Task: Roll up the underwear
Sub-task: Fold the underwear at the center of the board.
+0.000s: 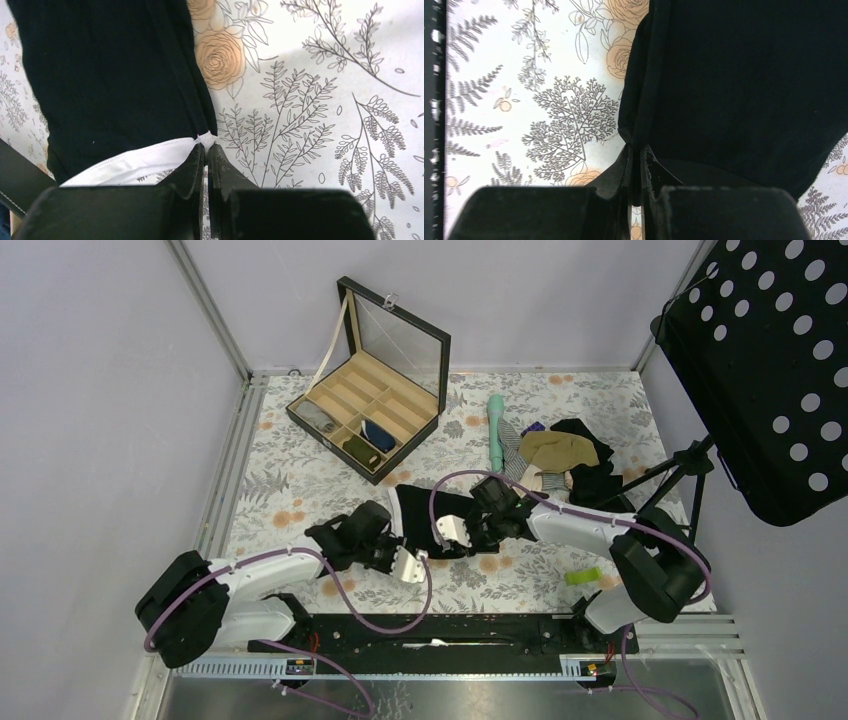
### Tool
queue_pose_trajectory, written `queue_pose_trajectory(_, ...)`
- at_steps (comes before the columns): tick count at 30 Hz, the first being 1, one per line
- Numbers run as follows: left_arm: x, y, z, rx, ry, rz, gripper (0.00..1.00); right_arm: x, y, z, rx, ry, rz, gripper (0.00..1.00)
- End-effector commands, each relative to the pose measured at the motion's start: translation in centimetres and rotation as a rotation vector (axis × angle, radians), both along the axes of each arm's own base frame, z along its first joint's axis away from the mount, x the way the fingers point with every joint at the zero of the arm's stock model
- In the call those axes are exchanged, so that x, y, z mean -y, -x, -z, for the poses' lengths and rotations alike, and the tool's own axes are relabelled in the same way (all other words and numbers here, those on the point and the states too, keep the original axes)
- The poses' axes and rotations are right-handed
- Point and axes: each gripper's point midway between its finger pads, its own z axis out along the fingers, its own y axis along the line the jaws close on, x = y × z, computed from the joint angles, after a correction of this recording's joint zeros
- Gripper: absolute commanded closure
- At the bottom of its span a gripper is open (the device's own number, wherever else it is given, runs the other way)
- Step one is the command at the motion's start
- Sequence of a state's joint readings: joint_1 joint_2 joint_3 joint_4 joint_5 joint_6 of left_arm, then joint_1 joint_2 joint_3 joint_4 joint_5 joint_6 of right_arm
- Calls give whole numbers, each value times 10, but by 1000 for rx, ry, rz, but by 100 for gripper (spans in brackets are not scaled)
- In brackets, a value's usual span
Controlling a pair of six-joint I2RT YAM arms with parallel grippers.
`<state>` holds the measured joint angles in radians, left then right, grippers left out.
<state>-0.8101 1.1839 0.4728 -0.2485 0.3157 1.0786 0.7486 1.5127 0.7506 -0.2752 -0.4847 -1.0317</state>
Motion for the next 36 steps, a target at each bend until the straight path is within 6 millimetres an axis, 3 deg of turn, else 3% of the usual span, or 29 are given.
queue_pose_trajectory(1, 10, -4, -30, -67, 77, -106, 100, -10, 5, -37, -55, -76, 36, 100)
queue_pose_trajectory(11, 16, 7, -60, -176, 141, -149, 100, -7, 27, -69, -170, -96, 60, 100)
queue_pose_trajectory(19, 15, 13, -64, -223, 142, -170, 100, 18, 40, -68, -227, -80, 102, 100)
queue_pose_trajectory(27, 32, -18, -80, -224, 183, -229, 100, 15, 45, -83, -365, -109, 183, 100)
queue_pose_trajectory(36, 46, -65, -81, -165, 203, -241, 100, 30, 31, -71, -456, -102, 300, 100)
